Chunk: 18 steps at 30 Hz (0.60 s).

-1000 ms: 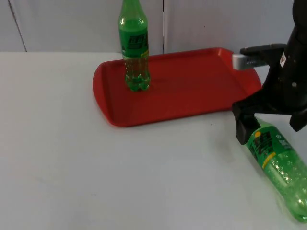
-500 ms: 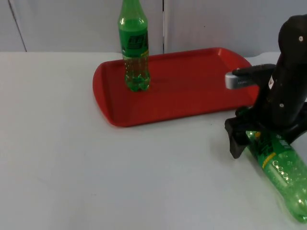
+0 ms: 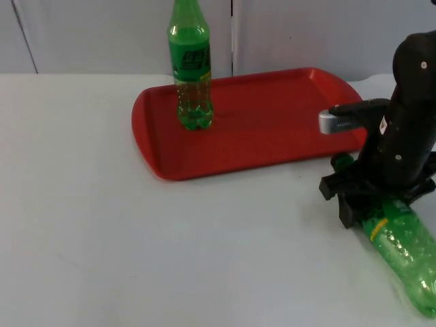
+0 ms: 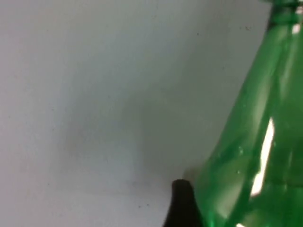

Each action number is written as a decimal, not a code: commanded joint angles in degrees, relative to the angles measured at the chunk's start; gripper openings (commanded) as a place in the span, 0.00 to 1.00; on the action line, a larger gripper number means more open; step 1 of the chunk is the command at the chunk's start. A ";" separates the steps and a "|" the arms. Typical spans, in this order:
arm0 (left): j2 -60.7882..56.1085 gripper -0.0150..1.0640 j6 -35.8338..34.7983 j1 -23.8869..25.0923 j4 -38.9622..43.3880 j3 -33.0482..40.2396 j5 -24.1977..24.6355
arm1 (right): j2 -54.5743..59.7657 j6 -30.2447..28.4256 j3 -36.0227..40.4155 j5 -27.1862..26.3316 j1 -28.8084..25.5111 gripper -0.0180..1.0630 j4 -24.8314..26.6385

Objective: Place the bottle upright on the tray.

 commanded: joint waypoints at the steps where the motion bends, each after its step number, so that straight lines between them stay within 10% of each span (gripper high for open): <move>1: -0.24 0.99 -0.51 -0.21 0.28 0.28 -0.20 | -0.12 0.21 0.24 -0.13 -0.29 0.47 -0.05; 7: -0.24 0.99 -0.51 -0.21 0.28 0.28 -0.20 | -0.12 0.21 0.24 -0.02 -0.29 0.02 -0.61; 18: -0.24 0.99 -0.51 -0.21 0.28 0.28 -0.20 | -0.37 1.25 -0.28 -0.17 -0.29 0.02 -0.68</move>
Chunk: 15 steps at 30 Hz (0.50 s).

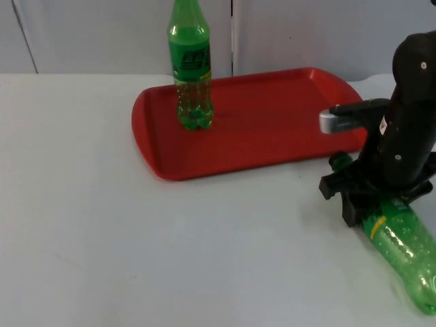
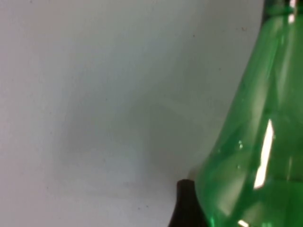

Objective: Place the bottle upright on the tray.

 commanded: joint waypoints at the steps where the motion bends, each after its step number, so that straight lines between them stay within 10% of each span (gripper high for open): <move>1: -0.24 0.99 -0.51 -0.21 0.28 0.28 -0.20 | -0.59 0.18 -0.29 -0.17 -0.29 0.02 -0.25; 15: -0.24 0.99 -0.51 -0.21 0.28 0.28 -0.20 | -5.44 0.18 -0.55 0.00 -0.29 0.02 -1.71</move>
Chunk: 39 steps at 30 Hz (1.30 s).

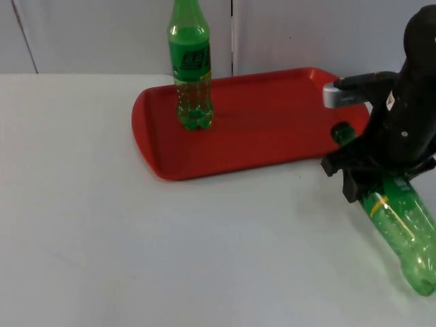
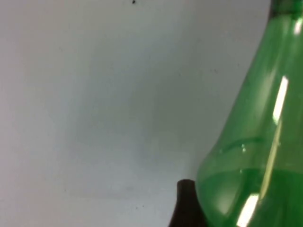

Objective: Place the bottle upright on the tray.

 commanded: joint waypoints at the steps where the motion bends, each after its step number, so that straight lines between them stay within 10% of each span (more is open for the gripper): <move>1: -0.24 0.99 -0.51 -0.21 0.28 0.28 -0.20 | -1.07 0.04 -0.44 0.28 -0.29 0.02 -0.49; 20: -0.24 0.99 -0.51 -0.21 0.28 0.28 -0.20 | -11.38 -1.99 -8.32 -6.59 -0.29 0.02 -1.47; 39: -0.24 0.99 -0.51 -0.21 0.28 0.28 -0.20 | -15.91 -7.99 -10.19 -38.81 -0.29 0.02 -1.71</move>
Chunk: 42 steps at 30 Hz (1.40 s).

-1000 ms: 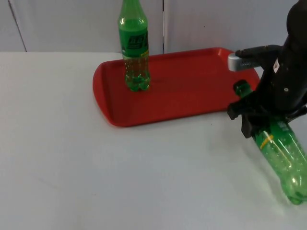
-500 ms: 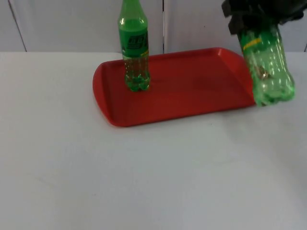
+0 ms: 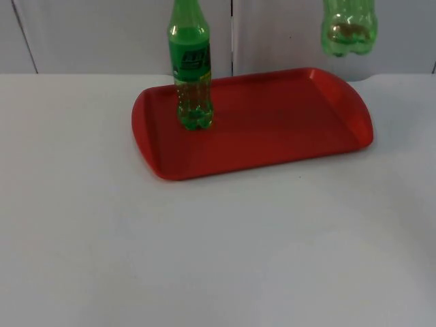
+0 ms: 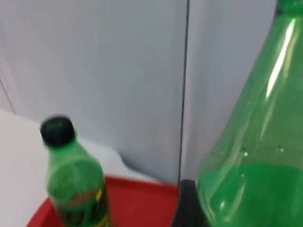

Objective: Place the bottle upright on the tray.

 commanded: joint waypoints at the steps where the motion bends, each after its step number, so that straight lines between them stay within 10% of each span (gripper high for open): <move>1: -0.24 0.99 -0.51 -0.21 0.28 0.28 -0.20 | -0.78 -3.95 -0.77 -4.79 -0.29 0.02 -0.38; 17: -0.24 0.99 -0.51 -0.21 0.28 0.28 -0.20 | 3.54 -4.85 -0.94 -20.40 -0.69 0.02 -0.22; 26: -0.24 0.99 -0.51 -0.21 0.28 0.28 -0.20 | 12.36 -4.85 -0.94 -37.80 -1.50 0.02 -0.29; 42: -0.24 0.99 -0.51 -0.21 0.28 0.28 -0.20 | 21.32 -4.85 -0.94 -48.71 -4.82 0.02 0.27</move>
